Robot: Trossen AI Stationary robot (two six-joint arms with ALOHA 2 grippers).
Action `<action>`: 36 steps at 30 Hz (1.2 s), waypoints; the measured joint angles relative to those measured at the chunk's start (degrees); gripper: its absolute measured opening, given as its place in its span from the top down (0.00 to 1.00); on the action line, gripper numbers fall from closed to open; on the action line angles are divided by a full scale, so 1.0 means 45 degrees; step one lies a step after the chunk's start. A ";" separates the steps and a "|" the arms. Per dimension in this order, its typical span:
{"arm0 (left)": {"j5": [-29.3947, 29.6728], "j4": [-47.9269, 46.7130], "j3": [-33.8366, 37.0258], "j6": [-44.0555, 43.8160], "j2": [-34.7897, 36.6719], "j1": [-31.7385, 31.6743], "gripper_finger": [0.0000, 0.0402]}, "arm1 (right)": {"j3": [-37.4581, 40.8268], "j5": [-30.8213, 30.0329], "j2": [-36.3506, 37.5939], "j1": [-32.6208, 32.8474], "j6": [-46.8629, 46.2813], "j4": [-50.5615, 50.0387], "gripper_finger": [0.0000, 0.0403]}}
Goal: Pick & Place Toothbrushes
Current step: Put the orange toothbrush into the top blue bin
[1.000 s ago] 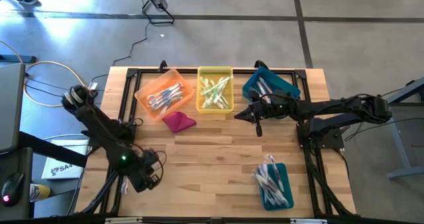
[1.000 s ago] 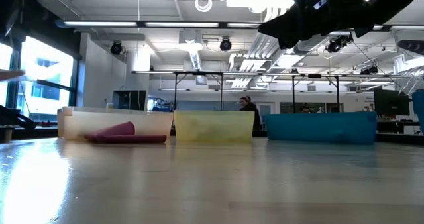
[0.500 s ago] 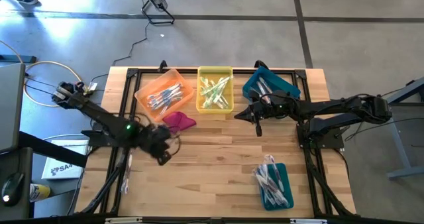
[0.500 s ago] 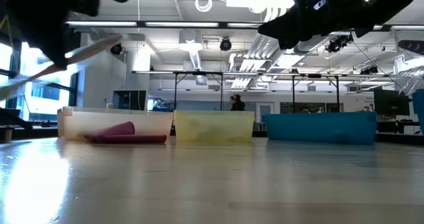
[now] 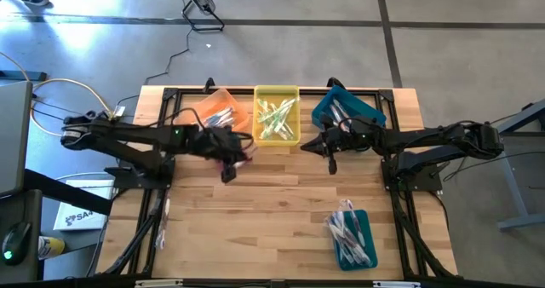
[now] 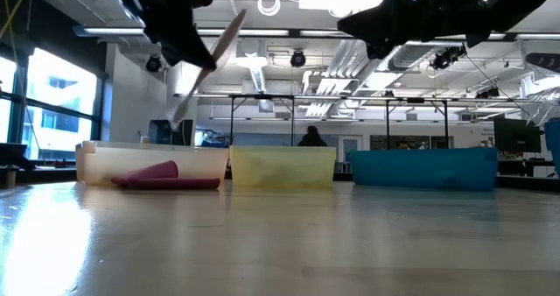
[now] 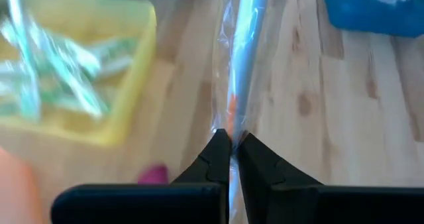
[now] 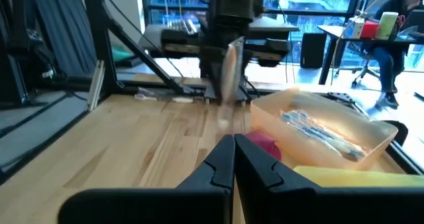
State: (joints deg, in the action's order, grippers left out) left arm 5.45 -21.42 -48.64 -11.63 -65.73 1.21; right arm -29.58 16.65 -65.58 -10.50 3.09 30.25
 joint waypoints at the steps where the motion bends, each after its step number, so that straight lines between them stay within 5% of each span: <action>1: -0.0191 0.0232 0.0000 0.0539 0.0000 -0.0319 0.99 | 0.0000 0.0005 0.0000 -0.0001 -0.0055 0.0100 0.99; 13: -0.1806 0.2589 -0.0008 0.5066 -0.0005 -0.2418 0.99 | 0.0000 -0.0381 0.0000 0.0000 -0.0070 0.0481 0.99; 18: -0.2220 0.3267 -0.0010 0.6265 -0.0005 -0.3192 0.99 | 0.0000 -0.2020 -0.0120 0.0000 -0.0114 0.1819 0.99; 24: -0.3279 0.5430 -0.0027 0.6873 -0.0363 -0.4115 0.99 | -0.0523 -0.2280 -0.0687 0.0005 -0.0704 0.4586 0.99; 32: -0.4817 0.5568 -0.0903 0.6642 -0.1370 -0.4571 0.99 | -0.3318 -0.2401 -0.2653 0.0249 -0.0664 0.3642 0.98; 36: -0.4793 0.5486 -0.0913 0.6624 -0.1525 -0.4608 0.99 | -0.4253 -0.2722 -0.3649 0.0257 -0.0646 0.1527 0.86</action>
State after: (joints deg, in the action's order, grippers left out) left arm -16.12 3.26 -52.75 18.17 -72.60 -19.53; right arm -48.72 4.41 -82.00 -9.34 0.18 37.12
